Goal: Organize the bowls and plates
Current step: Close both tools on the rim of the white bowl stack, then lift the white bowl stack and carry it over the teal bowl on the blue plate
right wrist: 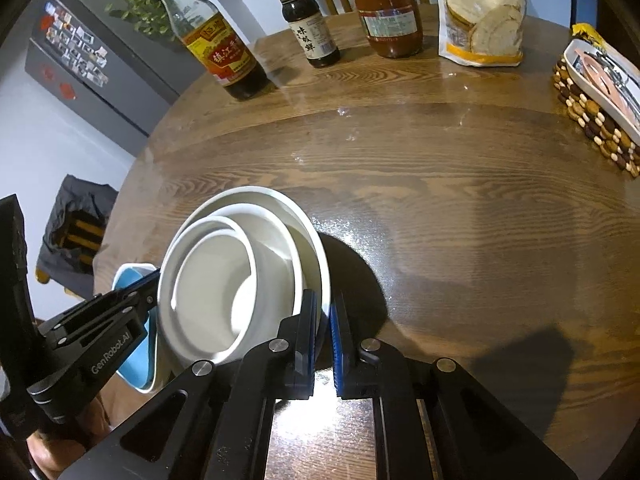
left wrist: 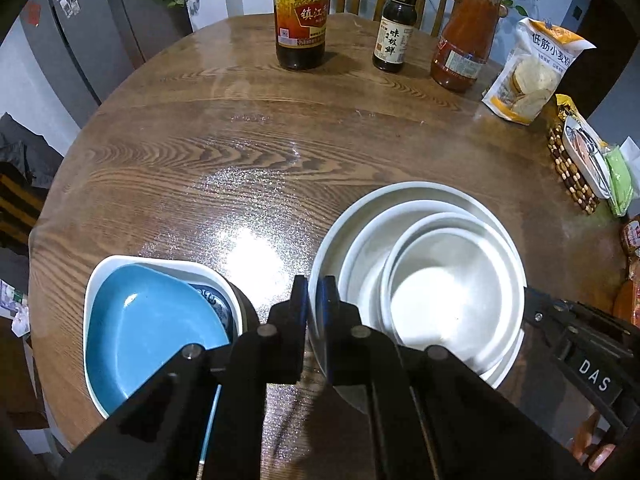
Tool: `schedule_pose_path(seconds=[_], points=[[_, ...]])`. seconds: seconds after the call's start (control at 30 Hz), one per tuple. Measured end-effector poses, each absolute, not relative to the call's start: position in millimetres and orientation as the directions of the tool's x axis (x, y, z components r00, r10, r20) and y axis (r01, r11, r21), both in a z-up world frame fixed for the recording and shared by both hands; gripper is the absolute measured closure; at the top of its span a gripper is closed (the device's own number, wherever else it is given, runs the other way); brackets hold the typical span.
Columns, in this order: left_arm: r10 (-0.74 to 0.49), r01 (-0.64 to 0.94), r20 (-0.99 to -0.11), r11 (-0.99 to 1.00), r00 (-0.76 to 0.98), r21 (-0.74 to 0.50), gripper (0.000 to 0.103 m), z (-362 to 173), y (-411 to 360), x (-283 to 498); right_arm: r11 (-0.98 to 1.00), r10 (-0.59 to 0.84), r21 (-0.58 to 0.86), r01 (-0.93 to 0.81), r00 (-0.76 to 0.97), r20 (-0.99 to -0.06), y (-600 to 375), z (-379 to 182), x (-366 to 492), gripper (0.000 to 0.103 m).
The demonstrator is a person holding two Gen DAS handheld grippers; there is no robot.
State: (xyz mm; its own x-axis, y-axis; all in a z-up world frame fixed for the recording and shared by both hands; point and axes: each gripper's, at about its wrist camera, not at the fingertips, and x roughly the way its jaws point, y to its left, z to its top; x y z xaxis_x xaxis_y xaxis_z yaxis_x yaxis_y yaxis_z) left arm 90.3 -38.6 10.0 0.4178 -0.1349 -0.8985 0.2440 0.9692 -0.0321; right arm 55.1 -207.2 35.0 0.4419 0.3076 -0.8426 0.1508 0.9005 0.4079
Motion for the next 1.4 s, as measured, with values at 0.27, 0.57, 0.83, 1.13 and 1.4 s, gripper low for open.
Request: schedule_pose_path(seconds=[0.27, 0.57, 0.83, 1.13, 1.4], points=[[-0.126, 0.244, -0.897, 0.970, 0.423, -0.022, 0.100, 10.1, -39.3, 89.1, 0.895, 0.316, 0.418, 0.156, 0.442, -0.840, -207.9, 34.5, 54.1, 0.092], [-0.136, 0.255, -0.895, 0.967, 0.424, -0.026, 0.099, 12.7, -42.7, 85.8, 0.890, 0.311, 0.423, 0.167, 0.455, -0.834, -213.7, 38.2, 46.9, 0.092], [-0.137, 0.265, -0.888, 0.964, 0.438, -0.018, 0.099, 19.0, -46.1, 79.5, 0.887, 0.311, 0.429, 0.170, 0.468, -0.827, -217.4, 42.8, 40.5, 0.092], [-0.132, 0.255, -0.879, 0.967, 0.458, -0.012, 0.099, 27.6, -40.7, 73.7, 0.891, 0.315, 0.428, 0.149, 0.475, -0.822, -213.1, 50.6, 39.5, 0.092], [-0.122, 0.236, -0.868, 0.972, 0.481, -0.006, 0.099, 36.8, -32.6, 67.4, 0.893, 0.325, 0.432, 0.123, 0.488, -0.810, -206.3, 58.3, 36.9, 0.092]])
